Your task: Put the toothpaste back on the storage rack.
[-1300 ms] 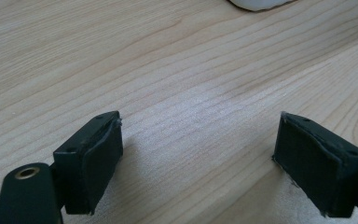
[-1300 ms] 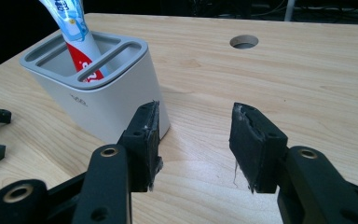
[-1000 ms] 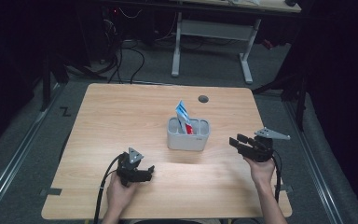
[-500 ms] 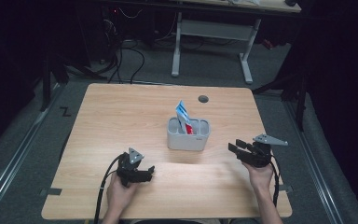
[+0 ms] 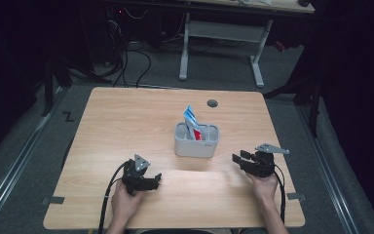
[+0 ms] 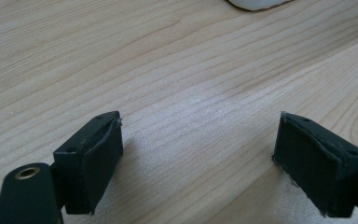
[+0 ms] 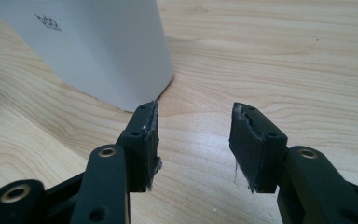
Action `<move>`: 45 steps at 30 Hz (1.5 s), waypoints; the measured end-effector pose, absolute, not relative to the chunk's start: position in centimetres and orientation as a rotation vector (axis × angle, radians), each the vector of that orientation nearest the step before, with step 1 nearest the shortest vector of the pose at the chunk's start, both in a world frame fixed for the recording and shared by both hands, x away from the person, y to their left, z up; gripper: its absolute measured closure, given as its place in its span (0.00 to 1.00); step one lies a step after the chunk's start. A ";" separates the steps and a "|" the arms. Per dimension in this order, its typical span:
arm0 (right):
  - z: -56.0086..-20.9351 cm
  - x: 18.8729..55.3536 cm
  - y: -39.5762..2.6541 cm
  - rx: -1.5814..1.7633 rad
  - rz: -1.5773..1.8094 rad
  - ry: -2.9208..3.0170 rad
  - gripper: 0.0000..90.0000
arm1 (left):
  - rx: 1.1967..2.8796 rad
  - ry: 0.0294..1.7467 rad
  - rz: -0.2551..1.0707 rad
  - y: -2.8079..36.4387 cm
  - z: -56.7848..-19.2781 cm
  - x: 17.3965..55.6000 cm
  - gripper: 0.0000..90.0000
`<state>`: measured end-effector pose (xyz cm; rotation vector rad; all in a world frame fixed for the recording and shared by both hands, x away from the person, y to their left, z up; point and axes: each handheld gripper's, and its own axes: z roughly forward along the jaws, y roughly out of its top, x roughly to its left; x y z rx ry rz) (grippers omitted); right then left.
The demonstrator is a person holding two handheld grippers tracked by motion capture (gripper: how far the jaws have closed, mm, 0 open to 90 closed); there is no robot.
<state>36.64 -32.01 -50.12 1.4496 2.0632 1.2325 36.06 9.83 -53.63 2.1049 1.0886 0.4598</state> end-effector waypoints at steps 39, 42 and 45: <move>-52.5 37.2 -29.6 1.363 1.039 2.164 0.56 | 2.104 1.092 0.460 9.8 -53.6 36.1 0.17; -52.5 37.2 -29.5 1.362 1.039 2.165 0.56 | 2.104 1.093 0.460 9.8 -53.6 36.1 0.18; -52.7 37.3 -29.4 1.354 1.017 2.179 0.54 | 2.104 1.092 0.460 9.8 -53.6 36.1 0.17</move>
